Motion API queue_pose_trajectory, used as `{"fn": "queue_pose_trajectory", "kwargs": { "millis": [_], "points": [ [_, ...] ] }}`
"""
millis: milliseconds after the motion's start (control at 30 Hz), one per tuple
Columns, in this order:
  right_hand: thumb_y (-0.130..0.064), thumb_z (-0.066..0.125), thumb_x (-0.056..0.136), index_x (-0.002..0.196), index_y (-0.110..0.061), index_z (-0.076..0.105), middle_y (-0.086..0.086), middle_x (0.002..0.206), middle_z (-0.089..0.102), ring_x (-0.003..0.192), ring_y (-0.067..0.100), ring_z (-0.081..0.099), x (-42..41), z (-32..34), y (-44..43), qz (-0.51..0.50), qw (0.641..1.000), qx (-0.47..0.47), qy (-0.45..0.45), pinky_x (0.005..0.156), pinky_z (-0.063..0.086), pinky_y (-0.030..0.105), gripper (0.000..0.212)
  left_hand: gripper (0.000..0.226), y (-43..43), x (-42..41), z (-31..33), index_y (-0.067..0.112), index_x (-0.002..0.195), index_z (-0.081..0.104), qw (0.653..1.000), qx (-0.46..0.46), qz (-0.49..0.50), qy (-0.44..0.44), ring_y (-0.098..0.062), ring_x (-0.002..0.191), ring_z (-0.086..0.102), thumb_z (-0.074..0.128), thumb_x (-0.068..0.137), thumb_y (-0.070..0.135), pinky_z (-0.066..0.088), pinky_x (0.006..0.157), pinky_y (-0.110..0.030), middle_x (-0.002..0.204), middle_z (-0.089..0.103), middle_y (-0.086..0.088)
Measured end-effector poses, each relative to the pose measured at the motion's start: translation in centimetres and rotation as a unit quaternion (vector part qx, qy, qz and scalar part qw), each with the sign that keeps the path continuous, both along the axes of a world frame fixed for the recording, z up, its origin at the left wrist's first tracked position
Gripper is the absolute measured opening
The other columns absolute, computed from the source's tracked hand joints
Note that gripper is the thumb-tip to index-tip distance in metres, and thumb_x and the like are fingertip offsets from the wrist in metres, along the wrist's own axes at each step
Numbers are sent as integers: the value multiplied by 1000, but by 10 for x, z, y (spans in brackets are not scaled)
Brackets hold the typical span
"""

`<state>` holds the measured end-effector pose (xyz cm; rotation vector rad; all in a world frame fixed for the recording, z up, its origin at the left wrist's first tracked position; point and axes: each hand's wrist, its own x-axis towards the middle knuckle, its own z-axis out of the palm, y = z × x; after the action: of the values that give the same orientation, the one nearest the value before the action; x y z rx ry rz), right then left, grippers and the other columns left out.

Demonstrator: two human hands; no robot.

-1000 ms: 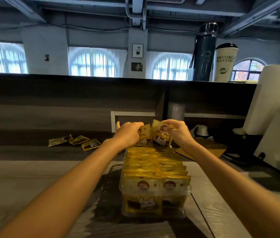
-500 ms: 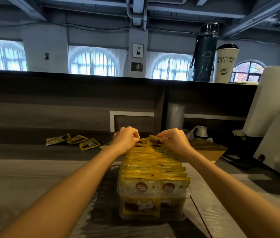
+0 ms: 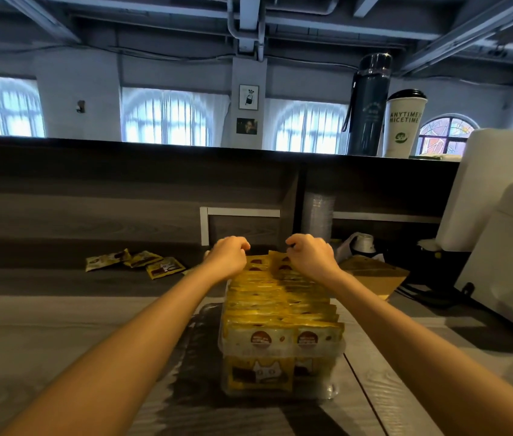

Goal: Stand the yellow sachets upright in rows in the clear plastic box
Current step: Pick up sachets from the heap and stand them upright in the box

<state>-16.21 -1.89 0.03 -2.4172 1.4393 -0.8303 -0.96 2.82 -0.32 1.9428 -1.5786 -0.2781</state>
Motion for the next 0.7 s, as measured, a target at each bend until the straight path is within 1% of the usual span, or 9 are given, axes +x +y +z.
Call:
{"fn": "queue_pose_trajectory", "kwargs": {
  "millis": [67,133,233,333,433,567,633,700],
  "points": [
    [-13,46,94,124,-9,57,12,125,60,120,31,51,10,10,19,13,999,-29,-9,103,41,47,32,36,8,6,8,14,127,52,999,-17,32,8,-28,123,48,38,95,5,38,106,-48,133,50,-11],
    [-11,45,94,124,-8,56,12,127,56,121,30,50,27,20,42,31,999,-39,-21,101,44,41,32,35,20,16,15,14,123,55,997,-32,68,12,-29,121,49,38,94,4,39,105,-48,131,52,-11],
    [-9,46,93,130,-8,50,11,133,50,124,27,46,57,31,75,56,995,-45,-69,100,41,36,37,35,39,38,20,14,119,59,990,-52,127,13,-27,123,48,37,94,3,39,105,-45,130,54,-11],
    [-6,48,92,134,-8,43,9,138,43,127,25,41,94,26,107,87,990,-21,-109,101,39,33,42,37,65,71,14,14,118,61,980,-58,190,23,-29,119,51,37,93,3,44,101,-42,129,55,-12],
    [-4,49,91,136,-9,39,10,139,40,127,26,42,130,4,122,103,986,43,-125,102,40,36,46,36,88,100,-3,14,119,61,973,-31,229,24,-30,118,52,39,92,1,45,99,-40,128,56,-13],
    [-8,47,92,136,-6,37,13,141,37,131,30,37,169,-38,118,93,982,149,-76,106,37,42,45,36,103,129,-37,11,124,55,969,10,245,5,-29,123,48,41,92,2,41,99,-37,132,52,-13],
    [-13,46,93,139,-7,33,13,148,29,139,31,24,185,-54,111,70,983,166,-45,111,29,47,48,40,99,138,-51,11,131,48,969,38,243,-16,-28,127,44,39,93,3,39,101,-37,138,47,-12],
    [-15,45,94,144,-8,23,12,156,14,146,30,6,197,-66,100,37,987,155,-24,117,15,50,55,46,90,142,-61,10,139,39,971,66,228,-33,-29,132,38,35,94,3,36,104,-37,144,40,-13]
  ]
}}
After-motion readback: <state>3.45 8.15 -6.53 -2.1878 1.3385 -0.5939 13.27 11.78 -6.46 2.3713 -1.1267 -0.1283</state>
